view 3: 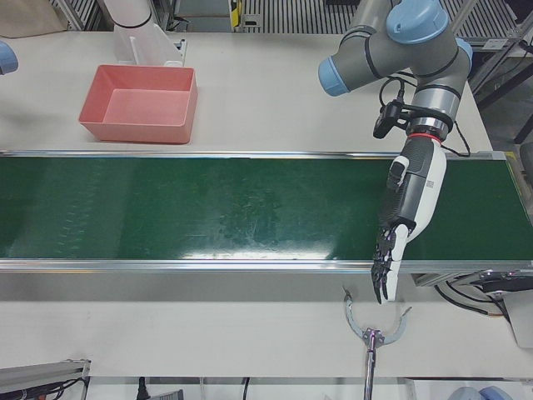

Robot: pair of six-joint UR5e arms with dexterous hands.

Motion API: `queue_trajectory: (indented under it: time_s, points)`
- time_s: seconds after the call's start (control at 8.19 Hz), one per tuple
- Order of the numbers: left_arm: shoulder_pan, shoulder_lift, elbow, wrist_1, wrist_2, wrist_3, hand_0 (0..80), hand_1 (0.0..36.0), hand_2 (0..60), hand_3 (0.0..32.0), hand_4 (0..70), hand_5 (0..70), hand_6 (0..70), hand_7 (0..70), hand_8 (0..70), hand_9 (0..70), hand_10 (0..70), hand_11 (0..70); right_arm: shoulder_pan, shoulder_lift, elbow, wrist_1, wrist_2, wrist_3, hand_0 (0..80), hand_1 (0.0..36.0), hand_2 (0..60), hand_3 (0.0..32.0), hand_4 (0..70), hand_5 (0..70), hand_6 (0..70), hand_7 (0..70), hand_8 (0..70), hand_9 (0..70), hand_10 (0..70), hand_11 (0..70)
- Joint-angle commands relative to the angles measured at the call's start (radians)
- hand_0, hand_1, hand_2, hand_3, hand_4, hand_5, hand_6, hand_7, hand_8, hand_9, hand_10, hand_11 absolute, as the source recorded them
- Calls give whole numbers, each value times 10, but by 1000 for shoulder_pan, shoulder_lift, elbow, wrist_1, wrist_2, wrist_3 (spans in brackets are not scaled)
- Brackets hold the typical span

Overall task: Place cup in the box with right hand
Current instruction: 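Close the right hand around the blue cup and lift it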

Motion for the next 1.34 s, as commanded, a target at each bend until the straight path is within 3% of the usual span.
queue_trajectory:
  time_s: [0.0,0.12,0.24,0.37,0.61,0.85,1.1,1.22]
  points:
    - [0,0,0,0,0,0,0,0,0,0,0,0,0,0,0,0,0,0,2,-3,45,-65,11,-2,632,328,389,0,581,83,302,700,258,478,57,100]
    - [0,-1,1,0,0,0,0,0,0,0,0,0,0,0,0,0,0,0,2,-26,73,-67,11,-2,800,360,600,0,700,135,364,700,381,604,183,291]
    - [0,0,0,0,0,0,0,0,0,0,0,0,0,0,0,0,0,0,2,-52,105,-68,12,-2,753,360,600,0,700,142,374,700,412,641,234,363]
    - [0,0,1,0,0,0,0,0,0,0,0,0,0,0,0,0,0,0,2,-83,172,-72,12,-16,641,360,600,0,700,140,375,700,414,645,244,377]
    - [0,0,1,0,0,0,0,0,0,0,0,0,0,0,0,0,0,0,9,-138,406,-133,12,-106,615,360,600,0,700,140,374,700,407,636,245,379]
    - [0,0,3,-3,0,0,0,0,0,0,0,0,0,0,0,0,0,0,-14,-152,578,-138,-1,-230,605,360,600,0,700,134,371,700,404,633,241,372]
    - [0,0,3,-5,0,0,0,0,0,0,0,0,0,0,0,0,0,0,-129,-146,637,-134,-6,-304,582,360,600,0,700,126,370,700,406,637,251,383]
    - [0,0,3,-5,0,0,0,0,0,0,0,0,0,0,0,0,0,0,-173,-144,633,-133,-67,-307,594,360,600,0,700,122,371,700,415,650,269,406]
